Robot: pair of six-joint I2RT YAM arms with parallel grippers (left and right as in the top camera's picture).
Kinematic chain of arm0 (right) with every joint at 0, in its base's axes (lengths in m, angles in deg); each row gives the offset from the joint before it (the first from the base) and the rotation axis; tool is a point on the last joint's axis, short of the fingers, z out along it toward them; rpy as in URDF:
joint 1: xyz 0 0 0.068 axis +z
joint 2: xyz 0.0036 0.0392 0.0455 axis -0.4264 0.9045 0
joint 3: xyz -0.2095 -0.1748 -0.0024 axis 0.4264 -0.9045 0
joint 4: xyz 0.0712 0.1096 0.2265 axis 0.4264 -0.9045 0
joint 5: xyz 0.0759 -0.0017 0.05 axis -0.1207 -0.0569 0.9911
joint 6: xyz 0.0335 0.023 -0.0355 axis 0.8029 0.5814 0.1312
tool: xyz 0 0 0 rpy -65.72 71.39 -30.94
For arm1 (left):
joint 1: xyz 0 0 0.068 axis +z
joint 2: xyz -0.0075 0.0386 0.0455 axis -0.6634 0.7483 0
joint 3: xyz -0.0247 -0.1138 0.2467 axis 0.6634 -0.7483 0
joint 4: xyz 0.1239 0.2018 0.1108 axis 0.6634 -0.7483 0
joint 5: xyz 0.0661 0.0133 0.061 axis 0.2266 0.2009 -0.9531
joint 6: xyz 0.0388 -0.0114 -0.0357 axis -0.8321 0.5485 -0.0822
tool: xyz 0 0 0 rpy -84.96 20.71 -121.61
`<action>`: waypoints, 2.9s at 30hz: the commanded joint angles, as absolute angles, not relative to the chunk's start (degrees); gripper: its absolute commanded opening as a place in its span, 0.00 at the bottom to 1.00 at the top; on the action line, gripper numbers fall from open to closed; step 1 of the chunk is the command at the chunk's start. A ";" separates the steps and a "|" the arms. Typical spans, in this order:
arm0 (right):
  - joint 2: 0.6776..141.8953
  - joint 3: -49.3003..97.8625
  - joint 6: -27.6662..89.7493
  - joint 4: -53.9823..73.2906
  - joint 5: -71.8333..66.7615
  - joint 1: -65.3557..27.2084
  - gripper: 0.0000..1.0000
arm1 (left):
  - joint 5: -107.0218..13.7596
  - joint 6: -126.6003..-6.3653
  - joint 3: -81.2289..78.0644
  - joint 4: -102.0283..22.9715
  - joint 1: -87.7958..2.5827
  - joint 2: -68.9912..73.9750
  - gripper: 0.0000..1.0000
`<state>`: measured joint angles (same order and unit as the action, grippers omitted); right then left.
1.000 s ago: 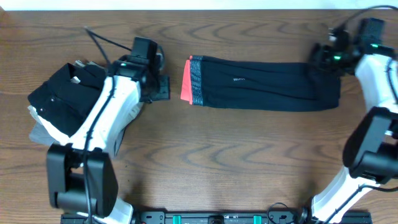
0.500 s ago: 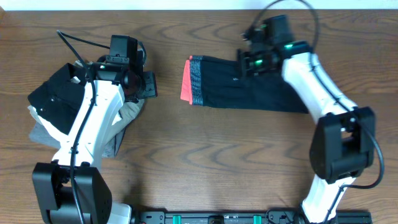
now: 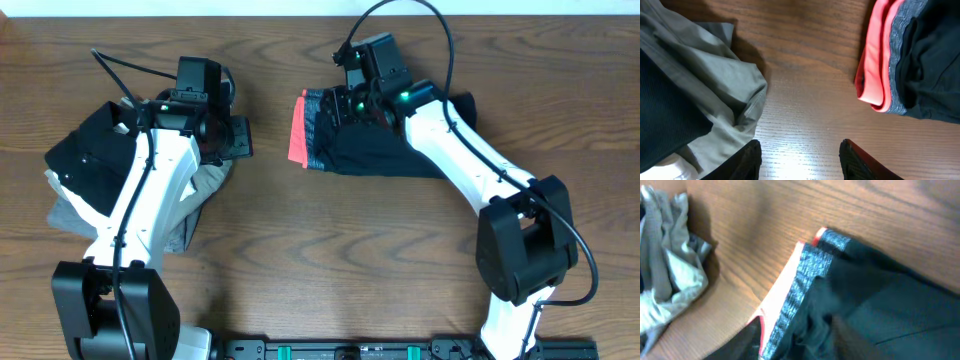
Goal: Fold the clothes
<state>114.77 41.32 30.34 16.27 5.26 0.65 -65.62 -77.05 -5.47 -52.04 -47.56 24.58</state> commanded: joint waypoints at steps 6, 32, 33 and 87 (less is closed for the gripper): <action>112.69 41.41 31.11 9.95 4.93 -7.59 0.11 | -65.82 -76.53 -4.93 -52.41 -47.36 23.94 0.53; 114.33 41.30 27.11 -4.30 5.12 -17.80 0.47 | -40.53 -61.66 -5.10 -25.11 -50.81 50.98 0.77; 114.33 41.30 26.76 -4.32 5.12 -17.90 0.48 | -40.53 -61.66 -5.08 -24.98 -50.92 51.29 0.77; 121.09 26.41 27.63 8.16 2.09 -15.50 0.01 | -30.92 -69.68 -5.10 -26.29 -51.36 52.36 0.98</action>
<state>118.55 27.55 26.74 9.10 4.16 -15.54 -28.66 -63.06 -4.80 -24.13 -51.84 51.07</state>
